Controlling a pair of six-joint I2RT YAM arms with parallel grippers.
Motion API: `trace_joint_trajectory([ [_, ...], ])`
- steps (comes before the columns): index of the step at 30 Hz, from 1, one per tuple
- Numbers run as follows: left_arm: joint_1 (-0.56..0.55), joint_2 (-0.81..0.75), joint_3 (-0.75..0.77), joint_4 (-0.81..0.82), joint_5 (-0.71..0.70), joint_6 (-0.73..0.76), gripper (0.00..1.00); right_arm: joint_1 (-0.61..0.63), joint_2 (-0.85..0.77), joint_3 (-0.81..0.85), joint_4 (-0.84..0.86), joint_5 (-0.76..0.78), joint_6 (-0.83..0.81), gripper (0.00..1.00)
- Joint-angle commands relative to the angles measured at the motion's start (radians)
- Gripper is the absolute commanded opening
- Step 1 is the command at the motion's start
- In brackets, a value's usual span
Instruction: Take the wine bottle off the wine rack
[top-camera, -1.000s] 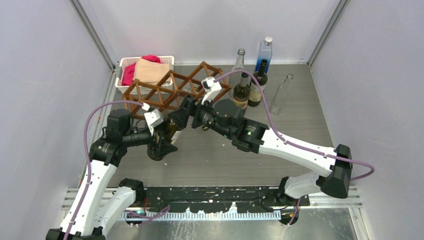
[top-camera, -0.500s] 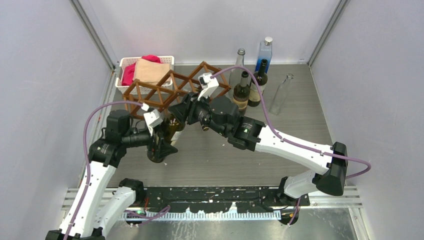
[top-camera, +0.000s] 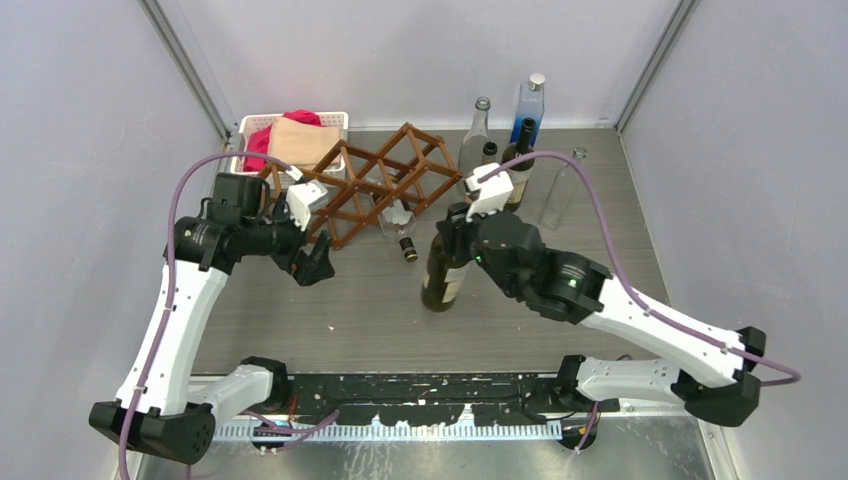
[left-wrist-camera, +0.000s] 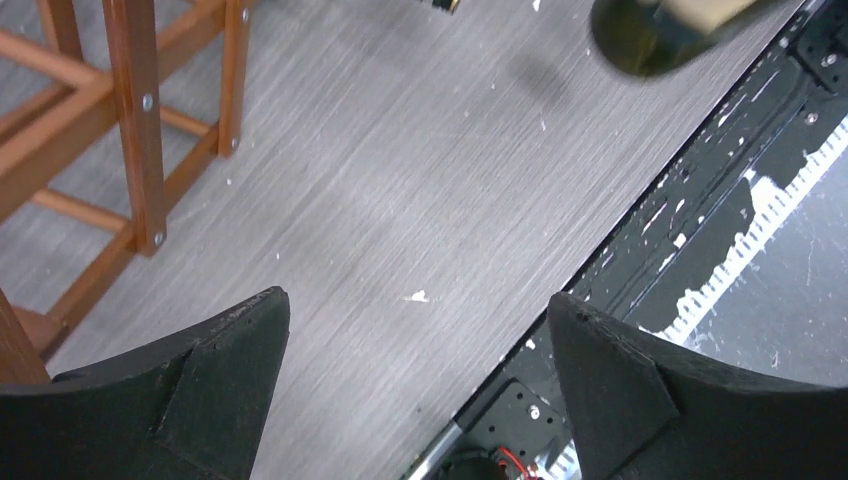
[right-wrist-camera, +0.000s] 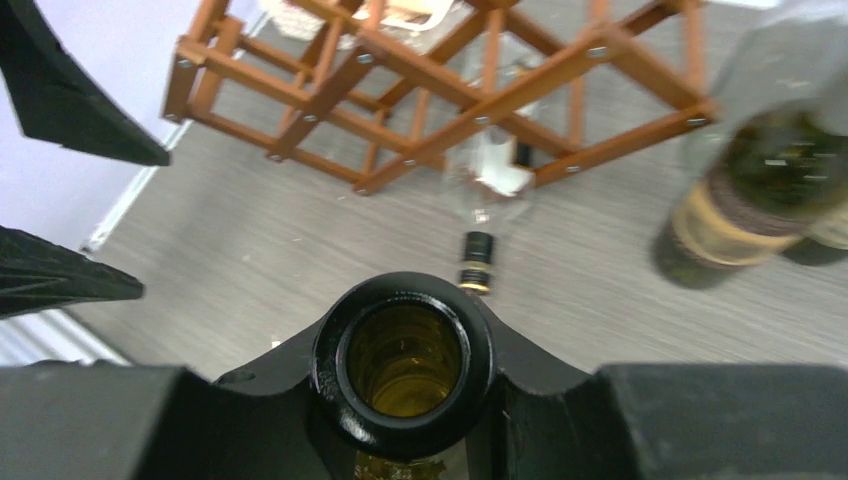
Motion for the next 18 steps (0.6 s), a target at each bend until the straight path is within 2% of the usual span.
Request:
trace_joint_trajectory([
  [1, 0.004, -0.002, 0.068, -0.068, -0.072, -0.009, 1.0, -0.022, -0.106, 0.015, 0.07, 0.206, -0.128, 0.01],
  [5, 0.004, 0.017, 0.1, -0.066, -0.117, -0.028, 1.0, -0.089, -0.127, 0.0, 0.064, 0.294, -0.209, 0.01],
  [8, 0.004, 0.019, 0.119, -0.06, -0.159, -0.03, 1.0, -0.189, -0.134, -0.019, 0.103, 0.333, -0.23, 0.01],
  [12, 0.004, 0.006, 0.116, -0.029, -0.183, -0.032, 1.0, -0.332, -0.141, -0.073, 0.195, 0.269, -0.242, 0.01],
  [18, 0.004, -0.013, 0.09, -0.002, -0.181, -0.044, 1.0, -0.473, -0.074, -0.116, 0.327, 0.201, -0.255, 0.01],
])
